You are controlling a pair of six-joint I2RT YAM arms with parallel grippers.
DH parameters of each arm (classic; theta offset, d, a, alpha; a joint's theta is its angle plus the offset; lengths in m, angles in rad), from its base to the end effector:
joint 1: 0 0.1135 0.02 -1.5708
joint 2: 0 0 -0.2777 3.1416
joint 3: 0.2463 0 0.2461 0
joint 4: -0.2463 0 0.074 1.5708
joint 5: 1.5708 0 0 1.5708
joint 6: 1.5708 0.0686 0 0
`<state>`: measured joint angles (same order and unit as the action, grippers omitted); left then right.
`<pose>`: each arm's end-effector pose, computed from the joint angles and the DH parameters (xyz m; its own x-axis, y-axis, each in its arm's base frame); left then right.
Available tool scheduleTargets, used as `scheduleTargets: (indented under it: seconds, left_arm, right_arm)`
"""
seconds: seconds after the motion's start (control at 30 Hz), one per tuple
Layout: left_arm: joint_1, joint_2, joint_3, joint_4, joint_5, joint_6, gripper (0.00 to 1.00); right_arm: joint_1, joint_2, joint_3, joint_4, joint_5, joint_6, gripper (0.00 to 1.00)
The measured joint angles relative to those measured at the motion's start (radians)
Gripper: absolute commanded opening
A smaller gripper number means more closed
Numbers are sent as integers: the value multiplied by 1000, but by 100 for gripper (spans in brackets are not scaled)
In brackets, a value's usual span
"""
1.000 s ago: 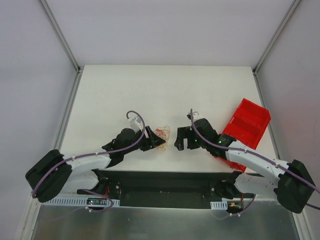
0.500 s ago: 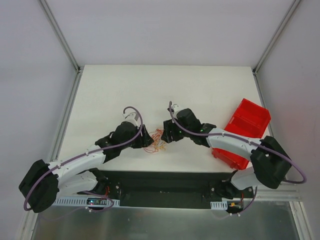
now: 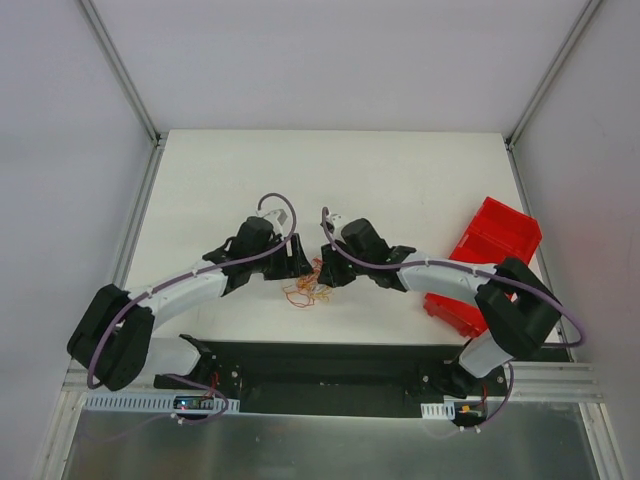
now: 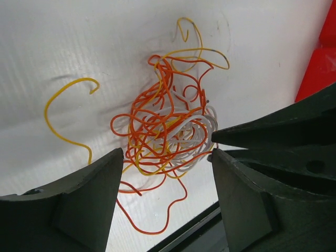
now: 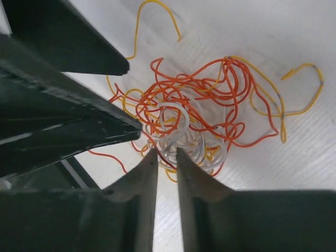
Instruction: Untangle the cables
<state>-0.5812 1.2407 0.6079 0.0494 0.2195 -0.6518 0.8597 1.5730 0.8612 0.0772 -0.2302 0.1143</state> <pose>0.2221 -0.1638 0.2058 -0.7832 -0.1939 -0.5907 0.2675 0.7527 -0.6016 0.2191 0.2784 0.1973 -0.4822 -0.3896 -0.7846 -0.8079 0.5442 0.2262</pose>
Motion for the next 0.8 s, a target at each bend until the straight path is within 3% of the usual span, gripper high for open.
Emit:
scheduleTargets:
  seconds: [0.03,0.07,0.17,0.3,0.47,0.6,0.8]
  left_arm:
    - [0,32,9,6,22,6,66]
    - [0,58,13,17,40,9,66]
    - [0,108,15,28,74,13,68]
    - [-3,112,16,41,92,27,88]
    - [-21,122,45,37,87,50,90]
    - [-35,167,93,21,60,69,85]
    - [-57,260,157,3,0,73,84]
  right_arm:
    - [0,-8,-8,10,0,8,51]
    - [-3,-21,-18,14,0,19,56]
    - [-33,-89,-62,16,1,38,61]
    - [-131,-156,-76,19,2,49,61]
    - [-206,-94,-35,2,-11,23,58]
    - [-207,26,50,-38,-17,-20,52]
    - [-207,144,123,-56,-30,-47,16]
